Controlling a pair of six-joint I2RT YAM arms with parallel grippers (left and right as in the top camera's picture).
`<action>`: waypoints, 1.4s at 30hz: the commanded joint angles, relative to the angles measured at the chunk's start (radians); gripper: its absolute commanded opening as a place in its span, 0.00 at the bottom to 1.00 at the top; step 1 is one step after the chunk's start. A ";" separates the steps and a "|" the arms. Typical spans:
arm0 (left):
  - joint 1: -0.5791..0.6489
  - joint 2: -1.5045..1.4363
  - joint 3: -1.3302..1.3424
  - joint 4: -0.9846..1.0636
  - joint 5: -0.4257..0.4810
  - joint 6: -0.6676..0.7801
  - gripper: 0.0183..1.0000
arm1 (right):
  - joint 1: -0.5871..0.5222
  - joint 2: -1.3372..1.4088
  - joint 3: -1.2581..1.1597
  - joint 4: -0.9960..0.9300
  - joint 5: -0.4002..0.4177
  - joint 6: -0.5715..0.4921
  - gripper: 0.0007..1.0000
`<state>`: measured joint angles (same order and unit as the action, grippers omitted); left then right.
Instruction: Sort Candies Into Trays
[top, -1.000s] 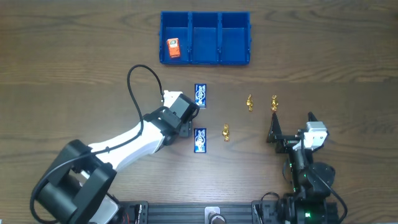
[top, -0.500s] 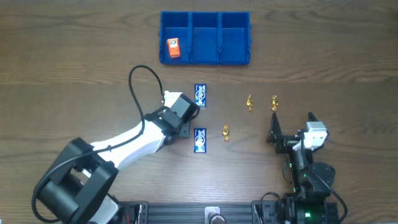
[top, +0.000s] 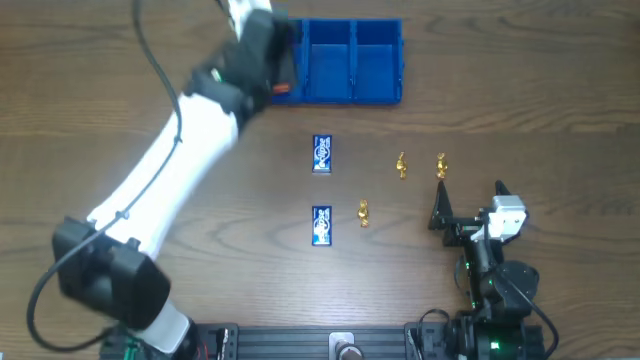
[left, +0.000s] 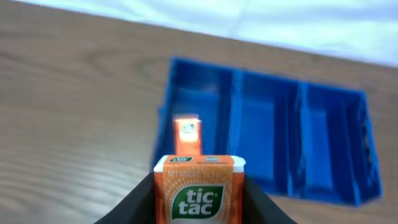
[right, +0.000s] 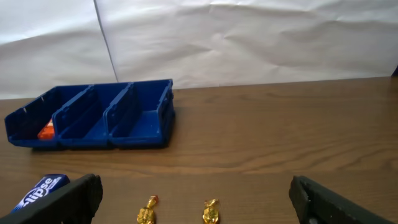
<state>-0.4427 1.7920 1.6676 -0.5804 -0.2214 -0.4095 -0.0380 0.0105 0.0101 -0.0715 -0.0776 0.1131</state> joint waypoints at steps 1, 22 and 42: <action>0.049 0.238 0.232 -0.069 0.012 0.074 0.25 | 0.002 -0.008 -0.002 -0.005 0.002 -0.006 1.00; 0.083 0.361 0.259 -0.011 0.089 0.100 0.42 | 0.002 -0.008 -0.002 -0.005 0.002 -0.006 1.00; 0.127 -1.064 -0.912 0.505 0.077 0.390 1.00 | 0.002 -0.008 -0.002 -0.005 0.002 -0.006 1.00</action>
<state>-0.3557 0.9489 1.0145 -0.0841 -0.1543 -0.1368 -0.0380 0.0105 0.0101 -0.0708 -0.0776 0.1131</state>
